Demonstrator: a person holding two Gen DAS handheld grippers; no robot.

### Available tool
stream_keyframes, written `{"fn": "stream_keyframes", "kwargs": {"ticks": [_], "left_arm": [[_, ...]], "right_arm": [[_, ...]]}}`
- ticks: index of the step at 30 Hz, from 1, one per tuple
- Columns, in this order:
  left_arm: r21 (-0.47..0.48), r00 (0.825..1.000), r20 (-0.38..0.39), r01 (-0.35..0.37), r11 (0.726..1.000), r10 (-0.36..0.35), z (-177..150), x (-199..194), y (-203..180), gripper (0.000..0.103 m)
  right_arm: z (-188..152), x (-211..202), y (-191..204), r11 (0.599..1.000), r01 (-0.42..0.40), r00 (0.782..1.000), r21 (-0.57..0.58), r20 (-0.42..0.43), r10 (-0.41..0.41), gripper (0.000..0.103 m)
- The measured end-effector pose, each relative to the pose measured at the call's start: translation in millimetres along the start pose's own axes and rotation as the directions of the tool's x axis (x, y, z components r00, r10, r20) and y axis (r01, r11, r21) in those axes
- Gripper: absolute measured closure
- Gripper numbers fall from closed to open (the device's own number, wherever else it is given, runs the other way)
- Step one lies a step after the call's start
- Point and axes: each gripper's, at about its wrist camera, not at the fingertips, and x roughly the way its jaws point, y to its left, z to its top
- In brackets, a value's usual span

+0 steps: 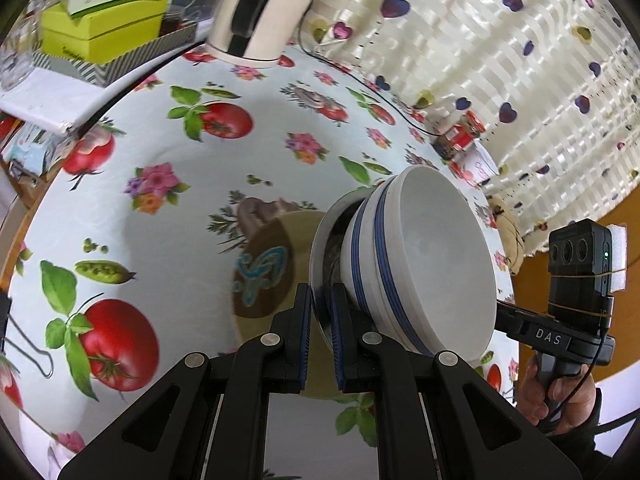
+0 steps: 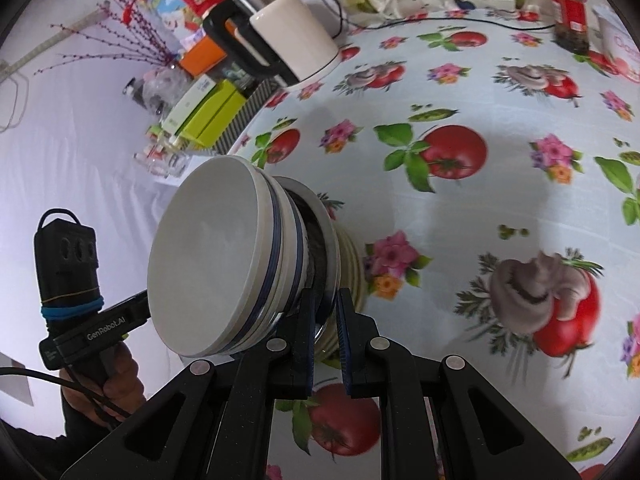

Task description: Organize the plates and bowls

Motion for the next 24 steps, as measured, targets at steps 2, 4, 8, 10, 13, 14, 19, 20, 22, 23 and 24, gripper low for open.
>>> {"fn": "stream_keyframes", "kwargs": {"ticks": [2, 4, 8, 10, 13, 14, 19, 20, 22, 23, 24], "left_arm": [[-0.011, 1.000, -0.001, -0.008, 1.000, 0.008, -1.1, -0.1, 5.3, 0.094], [-0.021, 1.000, -0.004, -0.013, 1.000, 0.013, -1.6, 0.0, 10.0, 0.094], [-0.034, 1.000, -0.013, -0.020, 0.999, 0.020, -3.2, 2.4, 15.8, 0.094], [-0.038, 1.000, -0.016, -0.022, 0.999, 0.022, -4.2, 3.7, 17.4, 0.094], [-0.044, 1.000, -0.016, -0.019, 0.999, 0.018, -3.8, 4.2, 18.9, 0.094], [-0.045, 1.000, -0.017, -0.020, 0.999, 0.019, -3.8, 4.4, 19.2, 0.094], [-0.063, 1.000, -0.018, -0.020, 0.998, 0.019, -4.7, 4.8, 23.3, 0.093], [-0.066, 1.000, -0.017, -0.018, 0.998, 0.017, -5.0, 4.8, 24.0, 0.093], [-0.072, 1.000, -0.015, -0.016, 0.997, 0.015, -5.2, 5.0, 24.4, 0.093], [-0.074, 1.000, -0.014, -0.016, 0.997, 0.015, -5.2, 5.2, 24.6, 0.093], [-0.075, 1.000, -0.012, -0.016, 0.997, 0.015, -5.0, 5.4, 25.1, 0.093]], "right_arm": [[2.1, 7.0, 3.1, 1.000, -0.002, 1.000, -0.005, -0.014, 0.002, 0.092], [3.9, 12.3, 5.3, 1.000, -0.003, 1.000, -0.008, -0.026, 0.003, 0.092], [6.1, 21.7, 9.5, 1.000, 0.004, 0.999, -0.016, -0.047, -0.004, 0.092], [6.1, 25.6, 9.5, 1.000, 0.008, 0.998, -0.015, -0.056, -0.009, 0.091], [7.0, 26.9, 9.2, 1.000, 0.006, 0.998, -0.012, -0.059, -0.007, 0.091], [7.7, 26.9, 9.5, 1.000, 0.008, 0.998, -0.013, -0.060, -0.009, 0.091], [10.8, 29.2, 12.0, 1.000, 0.010, 0.998, -0.020, -0.067, -0.012, 0.091], [11.2, 29.4, 12.3, 1.000, 0.011, 0.998, -0.022, -0.068, -0.012, 0.091], [11.9, 29.6, 12.1, 1.000, 0.009, 0.998, -0.023, -0.069, -0.011, 0.090], [12.0, 29.3, 11.7, 1.000, 0.009, 0.997, -0.023, -0.070, -0.010, 0.090], [11.8, 29.4, 12.0, 1.000, 0.009, 0.998, -0.021, -0.070, -0.010, 0.090]]}}
